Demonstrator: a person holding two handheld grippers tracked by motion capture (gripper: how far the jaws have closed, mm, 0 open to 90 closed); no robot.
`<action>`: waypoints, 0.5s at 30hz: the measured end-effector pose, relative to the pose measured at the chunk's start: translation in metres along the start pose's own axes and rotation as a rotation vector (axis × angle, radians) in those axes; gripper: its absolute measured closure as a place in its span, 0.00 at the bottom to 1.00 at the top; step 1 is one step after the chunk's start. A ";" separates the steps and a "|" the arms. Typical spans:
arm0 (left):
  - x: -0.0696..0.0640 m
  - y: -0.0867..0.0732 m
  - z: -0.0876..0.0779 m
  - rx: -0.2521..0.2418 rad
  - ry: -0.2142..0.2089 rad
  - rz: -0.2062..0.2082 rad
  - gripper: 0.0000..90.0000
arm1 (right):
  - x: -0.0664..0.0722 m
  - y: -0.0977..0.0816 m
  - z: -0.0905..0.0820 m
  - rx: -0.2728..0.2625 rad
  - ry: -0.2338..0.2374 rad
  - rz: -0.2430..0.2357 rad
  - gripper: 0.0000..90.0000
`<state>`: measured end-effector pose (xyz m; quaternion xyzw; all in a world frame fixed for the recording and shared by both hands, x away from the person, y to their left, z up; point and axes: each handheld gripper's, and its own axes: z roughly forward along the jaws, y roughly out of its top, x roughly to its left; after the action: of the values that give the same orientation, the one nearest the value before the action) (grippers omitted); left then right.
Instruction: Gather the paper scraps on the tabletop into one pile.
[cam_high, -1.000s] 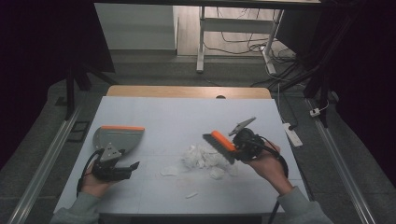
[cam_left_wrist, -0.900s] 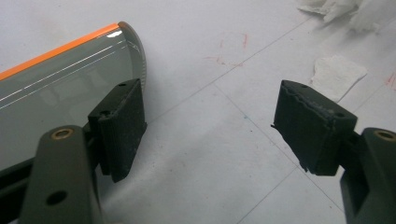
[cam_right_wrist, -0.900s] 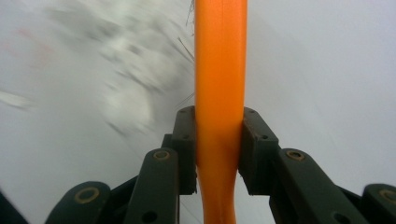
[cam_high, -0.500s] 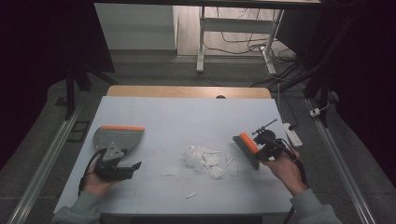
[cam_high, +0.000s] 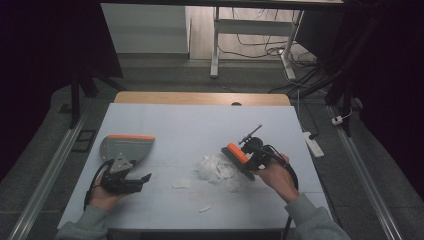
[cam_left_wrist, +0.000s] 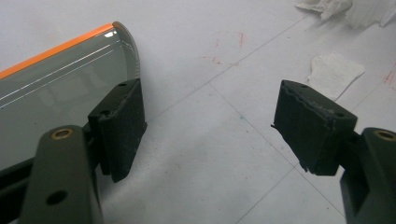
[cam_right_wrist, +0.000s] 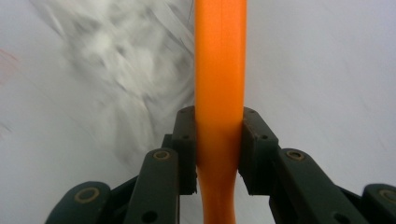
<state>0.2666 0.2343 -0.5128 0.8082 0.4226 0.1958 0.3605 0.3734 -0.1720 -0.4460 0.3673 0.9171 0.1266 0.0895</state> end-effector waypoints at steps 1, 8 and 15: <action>0.000 0.000 0.000 0.001 0.000 0.000 0.28 | 0.003 0.004 0.001 -0.015 0.009 -0.006 0.78; 0.000 -0.001 0.000 -0.001 0.001 -0.004 0.28 | 0.008 0.015 -0.006 -0.181 0.136 0.017 0.78; 0.001 -0.001 0.000 0.001 0.001 -0.001 0.28 | -0.002 0.001 -0.029 -0.247 0.115 -0.009 0.78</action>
<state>0.2664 0.2352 -0.5134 0.8081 0.4233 0.1955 0.3599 0.3679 -0.1775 -0.4178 0.3413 0.8998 0.2592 0.0819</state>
